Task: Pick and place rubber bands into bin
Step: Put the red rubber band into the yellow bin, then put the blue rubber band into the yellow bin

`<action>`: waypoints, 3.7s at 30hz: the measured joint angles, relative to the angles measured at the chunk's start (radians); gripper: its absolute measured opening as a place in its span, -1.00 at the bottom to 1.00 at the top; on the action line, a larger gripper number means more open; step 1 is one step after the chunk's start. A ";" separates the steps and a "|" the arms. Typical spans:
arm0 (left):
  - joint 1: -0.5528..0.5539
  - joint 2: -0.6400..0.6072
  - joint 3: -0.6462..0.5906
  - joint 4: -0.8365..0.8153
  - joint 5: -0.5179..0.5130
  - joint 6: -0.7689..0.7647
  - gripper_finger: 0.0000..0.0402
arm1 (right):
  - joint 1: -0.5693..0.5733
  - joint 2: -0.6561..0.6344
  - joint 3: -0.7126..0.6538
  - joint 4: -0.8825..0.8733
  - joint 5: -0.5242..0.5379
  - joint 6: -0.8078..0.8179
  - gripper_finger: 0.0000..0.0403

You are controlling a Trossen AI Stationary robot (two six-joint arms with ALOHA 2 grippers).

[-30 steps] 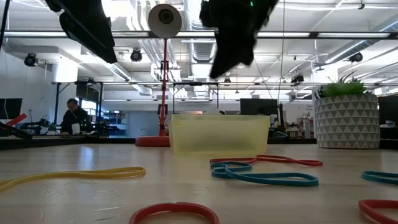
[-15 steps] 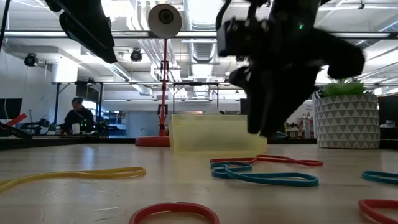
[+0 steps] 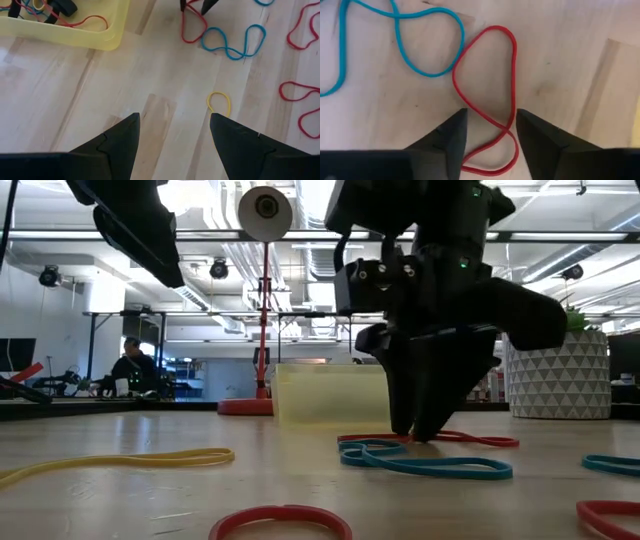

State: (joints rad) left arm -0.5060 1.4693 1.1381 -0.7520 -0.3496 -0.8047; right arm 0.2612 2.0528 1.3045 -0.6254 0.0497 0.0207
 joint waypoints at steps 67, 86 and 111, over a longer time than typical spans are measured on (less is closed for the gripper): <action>0.009 0.090 -0.162 0.707 0.056 0.667 0.13 | 0.504 -0.348 0.010 -0.460 0.163 0.551 0.05; 0.140 0.521 0.085 0.843 0.464 0.894 0.07 | 0.573 -0.329 -0.005 -0.467 0.162 0.700 0.04; 0.166 0.626 0.108 0.815 0.578 0.973 -0.32 | 0.586 -0.329 -0.095 -0.469 0.168 0.819 0.04</action>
State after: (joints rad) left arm -0.3397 2.0948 1.2463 0.0630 0.2279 0.1684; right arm 0.8468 1.7241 1.2095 -1.0944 0.2178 0.8394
